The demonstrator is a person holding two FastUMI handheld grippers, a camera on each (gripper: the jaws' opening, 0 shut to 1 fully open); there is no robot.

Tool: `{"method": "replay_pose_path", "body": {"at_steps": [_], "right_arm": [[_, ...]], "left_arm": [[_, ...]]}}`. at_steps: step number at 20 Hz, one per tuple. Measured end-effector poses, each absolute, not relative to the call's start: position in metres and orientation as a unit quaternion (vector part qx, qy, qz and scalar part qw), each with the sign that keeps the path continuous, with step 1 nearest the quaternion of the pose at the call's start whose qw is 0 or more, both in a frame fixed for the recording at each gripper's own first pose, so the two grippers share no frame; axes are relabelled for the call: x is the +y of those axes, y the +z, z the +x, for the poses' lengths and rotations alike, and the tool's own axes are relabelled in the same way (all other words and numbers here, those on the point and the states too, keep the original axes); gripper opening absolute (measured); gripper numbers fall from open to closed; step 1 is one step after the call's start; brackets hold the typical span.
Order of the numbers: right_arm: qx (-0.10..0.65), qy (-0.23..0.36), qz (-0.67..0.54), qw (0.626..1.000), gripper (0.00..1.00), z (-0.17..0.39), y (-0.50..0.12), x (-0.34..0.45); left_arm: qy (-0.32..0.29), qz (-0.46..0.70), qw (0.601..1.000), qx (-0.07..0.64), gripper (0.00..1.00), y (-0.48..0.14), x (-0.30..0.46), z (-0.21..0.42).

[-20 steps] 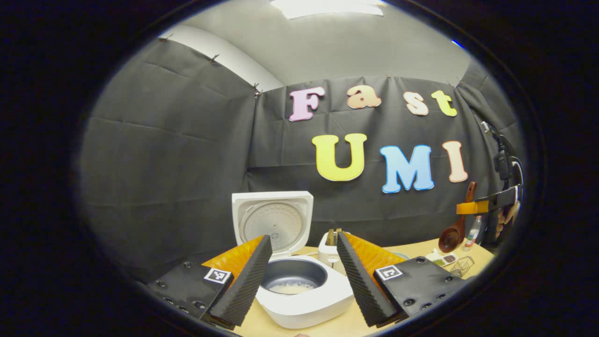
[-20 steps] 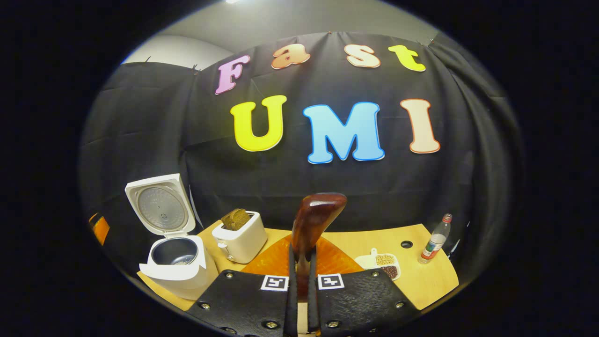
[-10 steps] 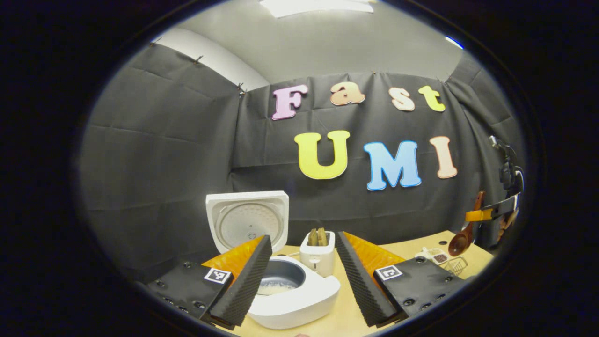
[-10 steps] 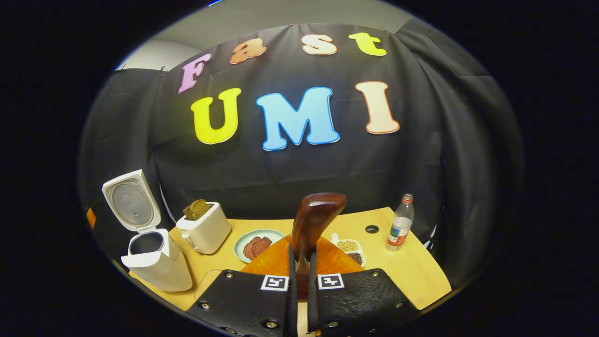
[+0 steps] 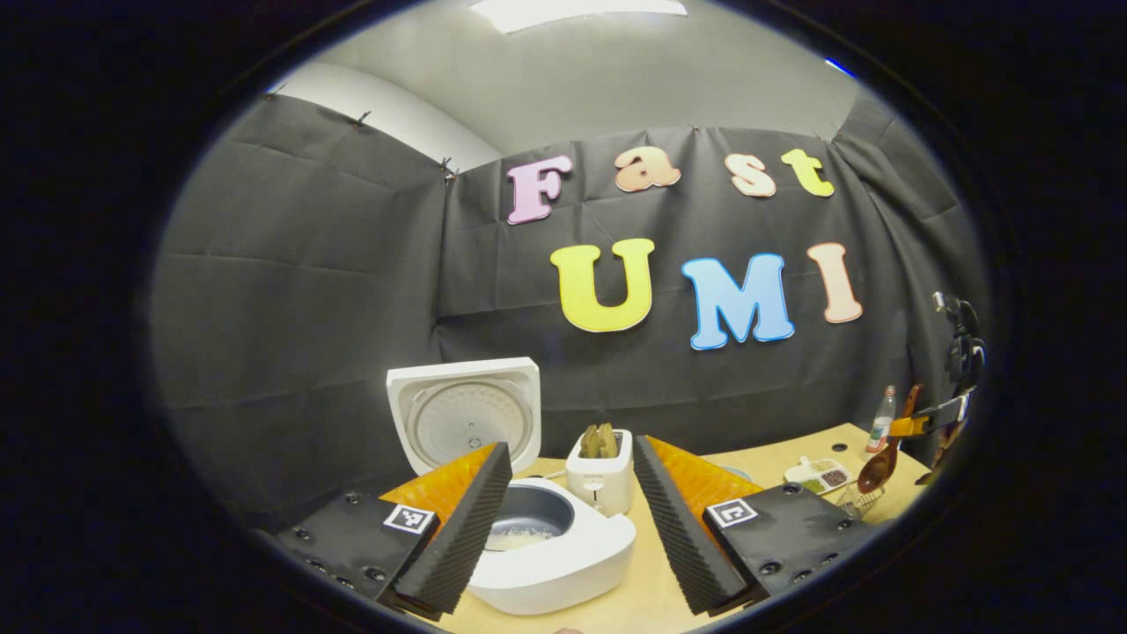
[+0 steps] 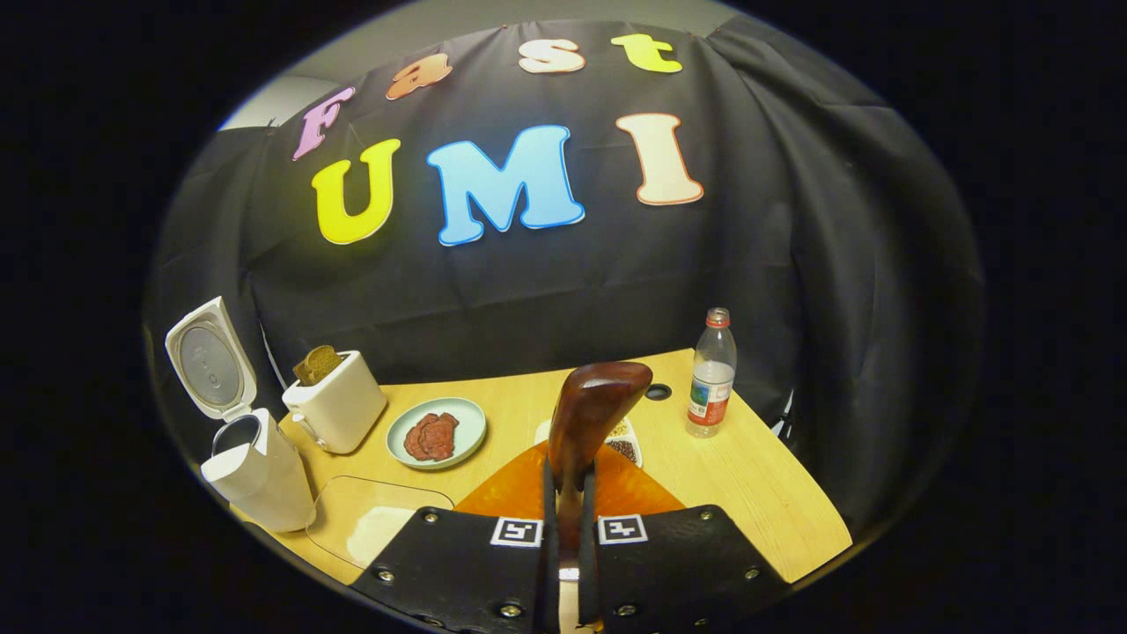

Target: Close the left gripper, press the button to open the rice cooker; take a wooden spoon from the chopstick holder with the right hand, scoop a spoonful of rice and pour it into the rice cooker, then put the wooden spoon back into the chopstick holder.

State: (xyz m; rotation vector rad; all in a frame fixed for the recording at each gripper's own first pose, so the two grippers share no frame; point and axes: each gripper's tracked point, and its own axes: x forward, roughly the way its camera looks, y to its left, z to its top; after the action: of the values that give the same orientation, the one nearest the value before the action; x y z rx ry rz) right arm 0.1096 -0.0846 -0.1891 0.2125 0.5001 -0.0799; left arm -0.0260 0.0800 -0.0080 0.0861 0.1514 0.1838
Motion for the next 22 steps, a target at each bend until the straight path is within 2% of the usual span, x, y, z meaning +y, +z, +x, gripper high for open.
{"method": "replay_pose_path", "body": {"at_steps": [13,19,20,22], "right_arm": [[0.317,-0.039,0.196,0.927,0.1,0.101,-0.265,-0.087],[0.295,-0.04,0.19,0.935,0.18,0.096,-0.242,-0.091],[0.29,-0.042,0.188,0.937,0.25,0.096,-0.237,-0.092],[0.281,-0.067,0.168,0.943,0.74,0.093,-0.23,-0.108]], "left_arm": [[0.111,0.063,0.989,0.079,0.97,-0.002,0.082,-0.039],[0.106,0.047,0.99,0.075,1.0,-0.003,0.082,-0.034],[0.104,0.043,0.991,0.075,1.0,-0.004,0.083,-0.033],[0.101,0.038,0.992,0.072,0.98,-0.003,0.084,-0.029]]}}
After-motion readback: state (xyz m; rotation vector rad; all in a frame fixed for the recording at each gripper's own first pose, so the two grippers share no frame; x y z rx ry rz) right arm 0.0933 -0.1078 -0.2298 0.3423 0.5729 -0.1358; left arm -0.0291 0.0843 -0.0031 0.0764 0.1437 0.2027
